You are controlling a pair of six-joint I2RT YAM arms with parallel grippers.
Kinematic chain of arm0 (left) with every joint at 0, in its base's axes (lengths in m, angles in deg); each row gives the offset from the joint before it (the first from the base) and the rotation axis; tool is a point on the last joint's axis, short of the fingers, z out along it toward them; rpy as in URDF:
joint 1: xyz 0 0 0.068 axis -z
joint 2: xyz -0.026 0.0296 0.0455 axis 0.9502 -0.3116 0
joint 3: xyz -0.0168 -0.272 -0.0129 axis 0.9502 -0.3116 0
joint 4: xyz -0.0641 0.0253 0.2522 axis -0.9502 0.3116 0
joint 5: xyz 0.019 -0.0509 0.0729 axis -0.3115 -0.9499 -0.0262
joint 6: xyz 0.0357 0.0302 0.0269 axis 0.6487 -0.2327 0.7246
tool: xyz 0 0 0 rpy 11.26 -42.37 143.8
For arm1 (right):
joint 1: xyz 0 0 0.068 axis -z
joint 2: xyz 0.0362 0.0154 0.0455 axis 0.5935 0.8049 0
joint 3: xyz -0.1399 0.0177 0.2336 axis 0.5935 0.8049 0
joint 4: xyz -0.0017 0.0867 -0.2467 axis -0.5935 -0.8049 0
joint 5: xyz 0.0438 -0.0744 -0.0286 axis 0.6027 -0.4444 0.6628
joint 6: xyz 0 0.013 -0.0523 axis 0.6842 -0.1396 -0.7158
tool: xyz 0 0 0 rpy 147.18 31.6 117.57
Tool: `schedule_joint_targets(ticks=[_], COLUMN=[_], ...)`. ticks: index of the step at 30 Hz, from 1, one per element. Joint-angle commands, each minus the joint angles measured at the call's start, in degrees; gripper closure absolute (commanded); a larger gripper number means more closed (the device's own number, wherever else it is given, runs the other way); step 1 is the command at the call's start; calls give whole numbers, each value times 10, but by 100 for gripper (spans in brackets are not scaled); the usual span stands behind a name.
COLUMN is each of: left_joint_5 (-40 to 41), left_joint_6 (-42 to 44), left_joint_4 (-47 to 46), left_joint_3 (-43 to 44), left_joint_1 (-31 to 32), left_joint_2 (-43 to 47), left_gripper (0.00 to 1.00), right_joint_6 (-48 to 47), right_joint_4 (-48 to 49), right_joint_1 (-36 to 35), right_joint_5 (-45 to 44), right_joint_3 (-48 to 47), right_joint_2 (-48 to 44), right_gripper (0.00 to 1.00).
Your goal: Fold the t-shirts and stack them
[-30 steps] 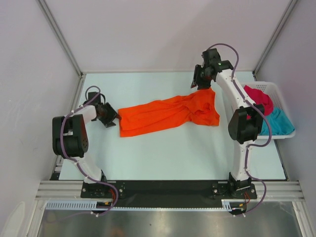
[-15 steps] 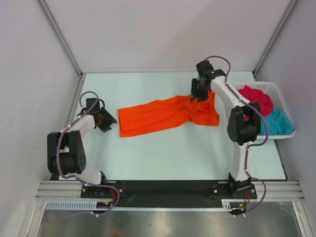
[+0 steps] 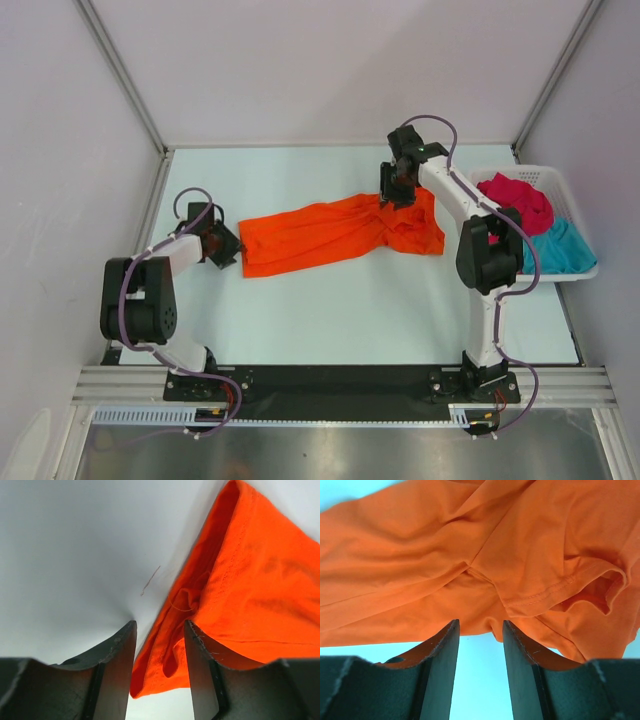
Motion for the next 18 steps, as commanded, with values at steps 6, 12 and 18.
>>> schedule_joint_targets(ticks=[6,12,18], left_joint_5=[-8,-50,-99], left_joint_6=[-13,-22,-32], left_joint_4=[-52,-67,-72], left_joint_3=[-11,-3,2], left_joint_1=[2,2,19], left_joint_2=[-53,-58,-63], left_gripper=[51,78,100], right_joint_6=[-11,-11,-13], right_joint_4=[-11,-16,-19], right_joint_1=[-3,-4,-2], right_joint_5=[-12,-12,-12], right_joint_3=[-27,-30,-32], right_joint_2=[13,14,3], right_gripper=[55,55,55])
